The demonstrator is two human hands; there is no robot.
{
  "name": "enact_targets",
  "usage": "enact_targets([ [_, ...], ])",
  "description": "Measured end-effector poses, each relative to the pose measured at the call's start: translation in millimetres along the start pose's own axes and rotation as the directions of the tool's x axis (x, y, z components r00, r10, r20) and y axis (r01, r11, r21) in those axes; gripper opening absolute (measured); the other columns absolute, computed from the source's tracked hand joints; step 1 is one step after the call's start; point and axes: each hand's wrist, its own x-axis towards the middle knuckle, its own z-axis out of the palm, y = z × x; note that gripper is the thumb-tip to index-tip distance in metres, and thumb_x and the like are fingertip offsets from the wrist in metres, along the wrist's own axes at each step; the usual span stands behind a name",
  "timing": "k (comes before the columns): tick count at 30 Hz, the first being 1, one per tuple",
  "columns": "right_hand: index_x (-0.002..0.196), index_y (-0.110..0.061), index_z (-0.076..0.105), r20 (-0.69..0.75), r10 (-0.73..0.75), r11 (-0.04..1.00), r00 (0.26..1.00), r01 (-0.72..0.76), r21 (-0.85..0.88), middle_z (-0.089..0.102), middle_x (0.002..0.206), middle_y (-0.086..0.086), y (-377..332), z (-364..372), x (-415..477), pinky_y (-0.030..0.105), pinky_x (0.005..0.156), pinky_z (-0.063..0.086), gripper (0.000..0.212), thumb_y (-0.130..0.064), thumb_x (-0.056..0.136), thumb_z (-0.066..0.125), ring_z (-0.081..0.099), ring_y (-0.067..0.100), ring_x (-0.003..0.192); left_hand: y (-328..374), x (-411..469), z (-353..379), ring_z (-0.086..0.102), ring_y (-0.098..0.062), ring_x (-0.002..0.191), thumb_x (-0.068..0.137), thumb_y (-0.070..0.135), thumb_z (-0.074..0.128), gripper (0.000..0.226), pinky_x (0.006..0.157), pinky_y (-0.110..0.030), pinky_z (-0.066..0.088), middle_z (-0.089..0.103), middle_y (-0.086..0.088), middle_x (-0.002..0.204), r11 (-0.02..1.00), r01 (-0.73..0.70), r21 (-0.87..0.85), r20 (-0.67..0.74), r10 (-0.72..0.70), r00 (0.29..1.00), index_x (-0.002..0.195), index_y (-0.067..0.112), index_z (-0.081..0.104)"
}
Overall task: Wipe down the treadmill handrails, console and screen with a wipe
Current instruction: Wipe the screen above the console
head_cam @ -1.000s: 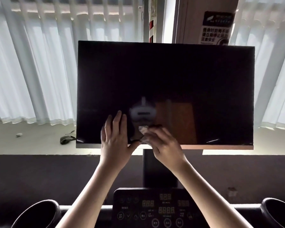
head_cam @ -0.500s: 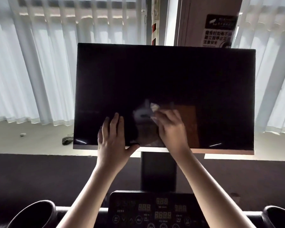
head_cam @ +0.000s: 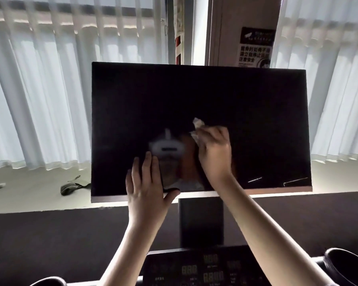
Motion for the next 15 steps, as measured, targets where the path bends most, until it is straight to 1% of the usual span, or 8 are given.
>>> enact_targets([
  [3,0.091,-0.009,0.075,0.158,-0.247,0.969,0.956,0.24,0.058,0.071,0.097,0.001,-7.9,1.1,-9.7,0.027,0.075,0.049,0.011,-0.006,0.082,0.07,0.049,0.018,0.086,0.6,0.0,0.3,0.032,-0.042,0.129,0.066,0.059,0.064,0.098,0.096,-0.06,0.042,0.043,-0.021,0.144,1.0,0.0,0.008,0.01,0.0,1.0,0.137,-0.006,0.045],
  [5,0.092,-0.012,0.075,0.185,-0.294,0.956,0.938,0.29,0.048,0.07,0.096,0.0,0.9,-5.0,1.1,0.031,0.071,0.051,0.009,-0.01,0.084,0.071,0.052,0.019,0.083,0.8,-0.3,0.4,0.032,-0.042,0.128,0.066,0.058,0.064,0.097,0.096,-0.061,0.042,0.043,-0.022,0.143,1.0,-0.003,0.014,0.013,0.003,1.0,0.136,-0.006,0.046],
  [7,0.091,-0.013,0.075,0.088,-0.185,0.983,0.979,0.184,0.017,0.07,0.095,0.001,11.0,-9.0,19.5,0.033,0.067,0.052,0.008,-0.012,0.086,0.068,0.058,0.023,0.078,0.3,0.0,0.4,0.034,-0.043,0.128,0.066,0.058,0.065,0.097,0.095,-0.061,0.043,0.043,-0.021,0.143,1.0,-0.006,0.02,0.009,0.006,1.0,0.135,-0.007,0.045],
  [9,0.092,-0.014,0.075,-0.012,0.033,0.999,0.999,-0.032,0.044,0.07,0.093,0.003,12.5,-9.8,33.9,0.03,0.067,0.049,0.012,-0.014,0.087,0.064,0.059,0.024,0.077,0.2,0.3,0.8,0.034,-0.043,0.127,0.064,0.057,0.069,0.098,0.094,-0.062,0.043,0.042,-0.021,0.143,1.0,-0.009,0.022,0.001,0.009,1.0,0.135,-0.007,0.046],
  [10,0.093,-0.015,0.075,-0.021,0.099,0.992,0.995,-0.097,0.077,0.069,0.093,0.003,9.1,-8.5,35.7,0.026,0.068,0.048,0.012,-0.013,0.087,0.066,0.06,0.023,0.077,0.6,0.4,0.9,0.033,-0.042,0.127,0.062,0.056,0.073,0.099,0.094,-0.062,0.042,0.042,-0.021,0.142,1.0,-0.007,0.022,-0.001,0.007,1.0,0.134,-0.007,0.046],
  [11,0.093,-0.016,0.075,0.001,0.098,0.989,0.995,-0.098,0.106,0.069,0.094,0.002,4.2,-5.9,34.0,0.024,0.069,0.046,0.013,-0.01,0.085,0.068,0.06,0.021,0.078,0.7,0.7,1.0,0.032,-0.042,0.127,0.061,0.055,0.076,0.1,0.094,-0.062,0.042,0.042,-0.021,0.142,1.0,-0.004,0.023,-0.002,0.004,1.0,0.134,-0.007,0.046],
  [13,0.091,-0.015,0.075,0.1,-0.091,0.986,0.991,0.075,0.151,0.07,0.097,0.001,-1.8,-2.6,24.0,0.023,0.072,0.047,0.012,-0.007,0.084,0.071,0.06,0.021,0.08,1.3,0.4,1.0,0.032,-0.042,0.127,0.058,0.053,0.081,0.103,0.094,-0.063,0.042,0.041,-0.021,0.142,1.0,0.003,0.023,0.001,-0.003,1.0,0.134,-0.007,0.046],
  [15,0.092,-0.014,0.075,0.165,-0.265,0.957,0.95,0.237,0.169,0.069,0.1,0.001,6.1,-5.8,26.0,0.024,0.075,0.048,0.009,-0.009,0.085,0.072,0.059,0.022,0.08,2.7,0.6,1.0,0.031,-0.042,0.128,0.056,0.052,0.084,0.104,0.094,-0.063,0.043,0.04,-0.02,0.142,1.0,0.012,0.016,0.001,-0.012,1.0,0.135,-0.006,0.046],
])
